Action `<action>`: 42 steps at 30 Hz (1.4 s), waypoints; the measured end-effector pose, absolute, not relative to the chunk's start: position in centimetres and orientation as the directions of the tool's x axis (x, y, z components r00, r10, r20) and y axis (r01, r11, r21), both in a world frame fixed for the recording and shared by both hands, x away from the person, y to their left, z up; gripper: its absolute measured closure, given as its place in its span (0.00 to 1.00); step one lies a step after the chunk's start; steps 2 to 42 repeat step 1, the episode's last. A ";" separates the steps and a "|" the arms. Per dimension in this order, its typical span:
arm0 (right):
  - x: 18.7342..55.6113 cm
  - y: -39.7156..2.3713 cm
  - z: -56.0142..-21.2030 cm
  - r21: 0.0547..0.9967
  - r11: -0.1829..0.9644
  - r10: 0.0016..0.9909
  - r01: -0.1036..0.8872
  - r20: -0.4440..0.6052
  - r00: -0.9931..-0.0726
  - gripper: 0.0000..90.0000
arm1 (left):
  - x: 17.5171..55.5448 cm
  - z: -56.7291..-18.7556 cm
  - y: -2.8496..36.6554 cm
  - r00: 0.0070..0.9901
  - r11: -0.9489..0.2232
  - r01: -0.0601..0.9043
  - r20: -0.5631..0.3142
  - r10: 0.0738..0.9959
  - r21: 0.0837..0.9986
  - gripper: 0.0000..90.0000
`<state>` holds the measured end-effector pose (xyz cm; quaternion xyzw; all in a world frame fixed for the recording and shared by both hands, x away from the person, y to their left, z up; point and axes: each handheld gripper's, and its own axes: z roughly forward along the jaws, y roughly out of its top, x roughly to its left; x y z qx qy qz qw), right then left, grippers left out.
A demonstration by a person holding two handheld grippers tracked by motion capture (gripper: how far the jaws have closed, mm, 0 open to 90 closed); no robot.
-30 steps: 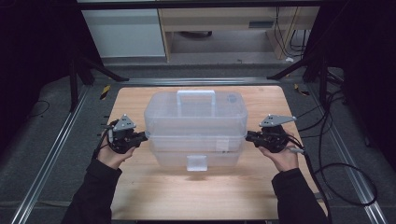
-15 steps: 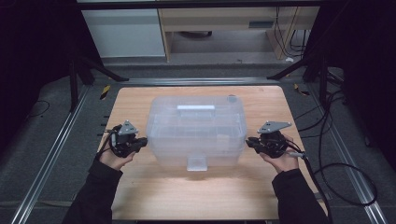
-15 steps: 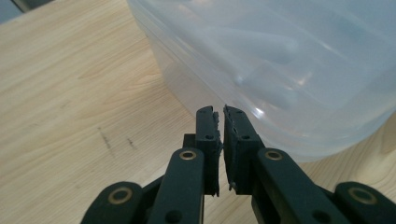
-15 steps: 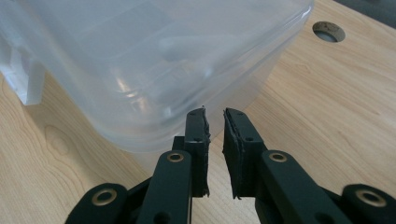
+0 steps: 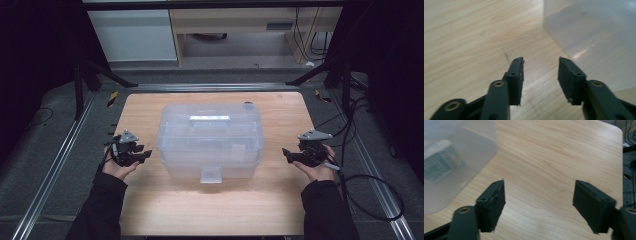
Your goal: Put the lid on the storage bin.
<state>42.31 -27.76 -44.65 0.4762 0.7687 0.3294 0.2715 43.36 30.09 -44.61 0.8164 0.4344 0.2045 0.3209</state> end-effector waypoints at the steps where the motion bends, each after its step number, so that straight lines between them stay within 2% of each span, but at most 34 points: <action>1: 42.4 -28.0 -44.9 0.766 0.319 0.916 0.558 -0.097 -0.390 0.22 | 43.5 -45.0 30.3 0.534 -0.415 0.584 0.056 0.844 0.698 0.56; 42: 42.4 -28.0 -44.9 0.766 0.319 0.916 0.558 -0.097 -0.390 0.22 | 43.5 -45.0 30.3 0.534 -0.415 0.584 0.056 0.844 0.698 0.56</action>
